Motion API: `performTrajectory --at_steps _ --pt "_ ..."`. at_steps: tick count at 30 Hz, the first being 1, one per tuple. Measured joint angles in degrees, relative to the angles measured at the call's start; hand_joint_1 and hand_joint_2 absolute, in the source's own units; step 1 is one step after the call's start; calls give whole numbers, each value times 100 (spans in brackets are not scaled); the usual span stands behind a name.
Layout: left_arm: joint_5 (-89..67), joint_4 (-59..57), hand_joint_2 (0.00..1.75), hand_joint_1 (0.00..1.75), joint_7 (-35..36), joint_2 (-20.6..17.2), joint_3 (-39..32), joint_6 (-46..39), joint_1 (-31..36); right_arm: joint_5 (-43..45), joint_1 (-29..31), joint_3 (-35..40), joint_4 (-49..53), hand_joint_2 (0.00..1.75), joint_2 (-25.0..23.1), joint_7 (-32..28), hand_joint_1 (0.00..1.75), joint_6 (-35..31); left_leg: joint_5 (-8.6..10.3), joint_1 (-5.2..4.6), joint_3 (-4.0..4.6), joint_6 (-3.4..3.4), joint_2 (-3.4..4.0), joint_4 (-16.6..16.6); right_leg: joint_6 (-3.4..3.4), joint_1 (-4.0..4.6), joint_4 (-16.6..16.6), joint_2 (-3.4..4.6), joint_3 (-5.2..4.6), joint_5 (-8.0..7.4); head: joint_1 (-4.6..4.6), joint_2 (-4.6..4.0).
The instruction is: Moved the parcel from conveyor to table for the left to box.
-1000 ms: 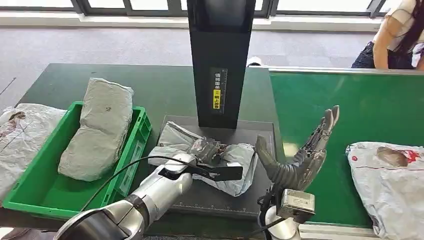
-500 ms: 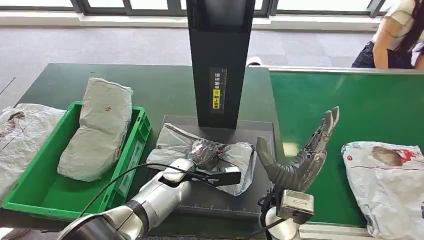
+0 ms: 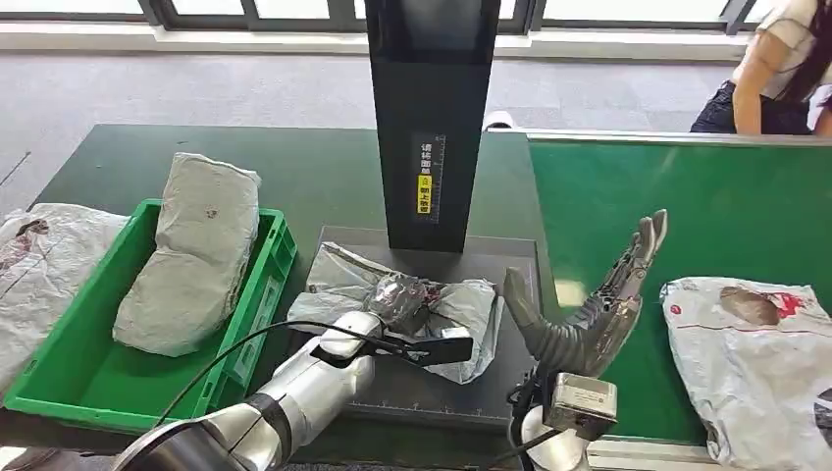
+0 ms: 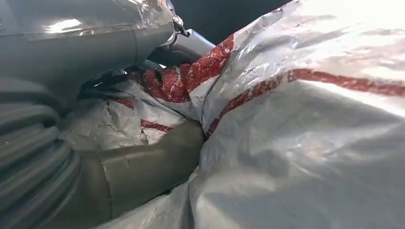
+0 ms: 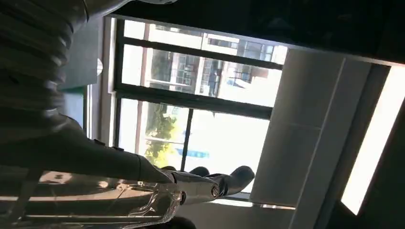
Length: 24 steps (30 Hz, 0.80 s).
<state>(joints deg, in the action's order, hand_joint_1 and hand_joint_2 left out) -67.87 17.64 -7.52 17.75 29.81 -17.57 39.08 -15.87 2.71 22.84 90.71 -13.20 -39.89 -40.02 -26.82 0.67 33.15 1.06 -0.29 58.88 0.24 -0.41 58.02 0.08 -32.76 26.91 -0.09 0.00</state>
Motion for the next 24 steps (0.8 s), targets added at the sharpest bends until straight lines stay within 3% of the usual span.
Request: performTrajectory --at_steps 3,7,13,24 --pt "-35 0 175 175 4 0 0 -118 -7 4 -17 -2 13 175 0 0 0 0 0 0 1 0 0 0 0 0 0 0 -2 0 0 0" --pt "-170 41 175 175 -2 -11 0 -1424 -106 -57 -86 -13 55 175 0 2 0 0 1 0 14 1 1 0 0 0 0 2 -19 -1 0 0" --pt "-687 381 175 175 2 -37 -53 -2138 -251 -94 -131 -59 92 175 0 0 0 0 5 0 29 4 -1 1 0 0 0 -1 -31 -3 -2 0" --pt "-1408 1994 175 175 -265 -31 -831 -2243 -610 -103 -144 -68 107 175 0 0 0 0 3 -3 46 3 0 0 0 -1 0 1 -49 -2 0 0"
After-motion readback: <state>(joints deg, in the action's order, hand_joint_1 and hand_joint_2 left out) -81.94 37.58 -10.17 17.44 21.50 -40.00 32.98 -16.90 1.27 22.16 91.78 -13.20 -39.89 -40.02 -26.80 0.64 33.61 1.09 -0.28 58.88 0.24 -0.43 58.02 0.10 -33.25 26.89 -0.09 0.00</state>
